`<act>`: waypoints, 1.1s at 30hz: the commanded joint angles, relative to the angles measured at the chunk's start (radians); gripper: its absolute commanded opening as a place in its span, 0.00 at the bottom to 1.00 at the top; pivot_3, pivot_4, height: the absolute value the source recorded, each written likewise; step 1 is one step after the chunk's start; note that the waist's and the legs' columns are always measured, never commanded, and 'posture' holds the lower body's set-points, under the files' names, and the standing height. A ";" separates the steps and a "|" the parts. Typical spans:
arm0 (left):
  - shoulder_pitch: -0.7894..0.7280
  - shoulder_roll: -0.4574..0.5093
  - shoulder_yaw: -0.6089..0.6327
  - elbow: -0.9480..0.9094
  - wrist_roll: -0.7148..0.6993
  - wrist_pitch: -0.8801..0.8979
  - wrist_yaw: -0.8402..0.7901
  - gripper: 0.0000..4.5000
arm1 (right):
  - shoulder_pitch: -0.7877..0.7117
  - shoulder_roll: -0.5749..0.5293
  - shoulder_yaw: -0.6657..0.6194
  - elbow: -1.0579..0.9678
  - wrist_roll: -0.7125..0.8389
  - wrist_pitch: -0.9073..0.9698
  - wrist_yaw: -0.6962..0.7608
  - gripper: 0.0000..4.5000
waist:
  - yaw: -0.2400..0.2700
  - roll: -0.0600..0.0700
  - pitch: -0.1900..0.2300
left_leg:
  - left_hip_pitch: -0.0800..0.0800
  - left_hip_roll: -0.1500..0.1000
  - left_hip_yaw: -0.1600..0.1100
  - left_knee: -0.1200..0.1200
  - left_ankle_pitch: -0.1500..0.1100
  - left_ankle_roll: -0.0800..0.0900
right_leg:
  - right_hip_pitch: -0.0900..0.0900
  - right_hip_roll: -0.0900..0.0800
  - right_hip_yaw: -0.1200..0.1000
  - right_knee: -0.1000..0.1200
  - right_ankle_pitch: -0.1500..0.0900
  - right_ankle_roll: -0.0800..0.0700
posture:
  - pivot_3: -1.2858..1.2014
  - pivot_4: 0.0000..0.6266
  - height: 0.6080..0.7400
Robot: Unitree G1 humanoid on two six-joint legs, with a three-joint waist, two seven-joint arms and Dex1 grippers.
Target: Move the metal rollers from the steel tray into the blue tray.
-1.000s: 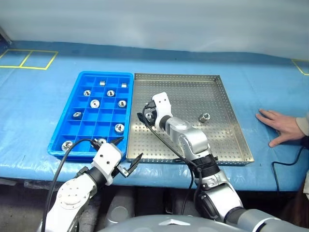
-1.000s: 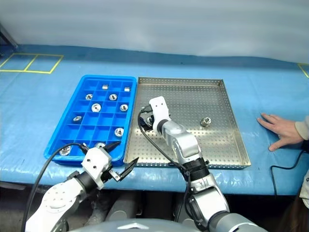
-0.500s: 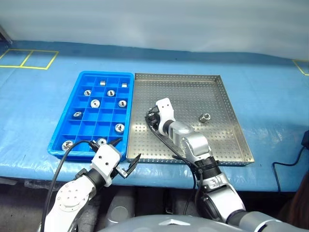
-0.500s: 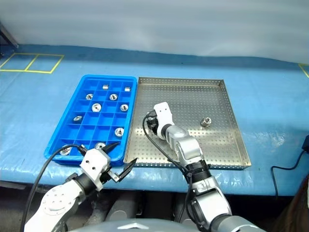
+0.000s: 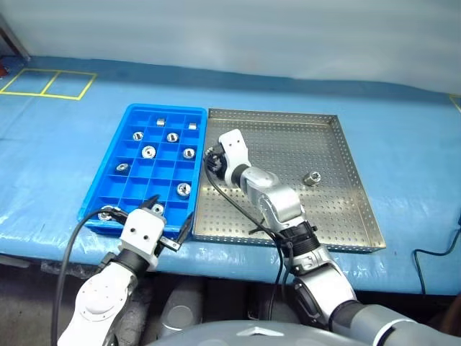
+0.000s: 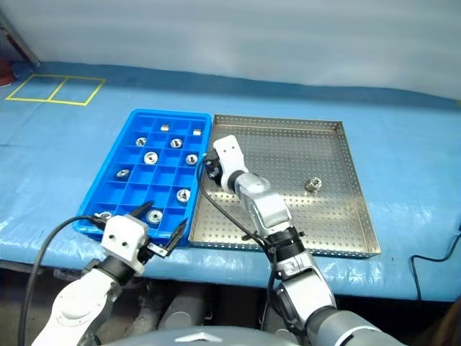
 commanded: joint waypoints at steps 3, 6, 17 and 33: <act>0.061 -0.052 0.038 -0.081 0.050 -0.029 0.073 1.00 | -0.068 0.057 0.032 0.013 0.005 -0.059 0.038 0.38 | 0.043 0.000 0.000 | 0.000 0.000 0.000 -0.001 0.000 0.000 | 0.000 0.000 0.000 -0.001 0.000 0.000 | 0.76 0.24 1.00; 0.096 -0.085 0.056 -0.099 0.067 -0.033 0.102 1.00 | -0.086 0.080 0.048 0.062 -0.002 -0.084 0.054 0.38 | 0.088 0.000 0.000 | -0.001 0.000 0.000 -0.001 0.000 0.000 | -0.001 0.000 -0.001 -0.001 0.000 0.000 | 0.77 0.24 1.00; 0.134 -0.113 0.052 -0.107 0.083 -0.046 0.104 1.00 | -0.108 0.079 0.032 0.163 -0.011 -0.135 0.056 0.38 | 0.276 -0.001 0.000 | -0.006 -0.001 0.003 0.000 -0.001 -0.002 | -0.012 0.000 -0.002 -0.001 -0.003 -0.003 | 0.77 0.24 1.00; 0.025 -0.092 0.039 -0.053 0.065 -0.017 0.035 1.00 | -0.061 0.000 -0.008 0.061 -0.025 -0.081 0.027 0.38 | 0.357 -0.001 -0.001 | -0.016 -0.001 0.002 0.003 -0.002 -0.006 | -0.014 0.001 -0.014 0.000 -0.002 -0.002 | 0.73 0.24 1.00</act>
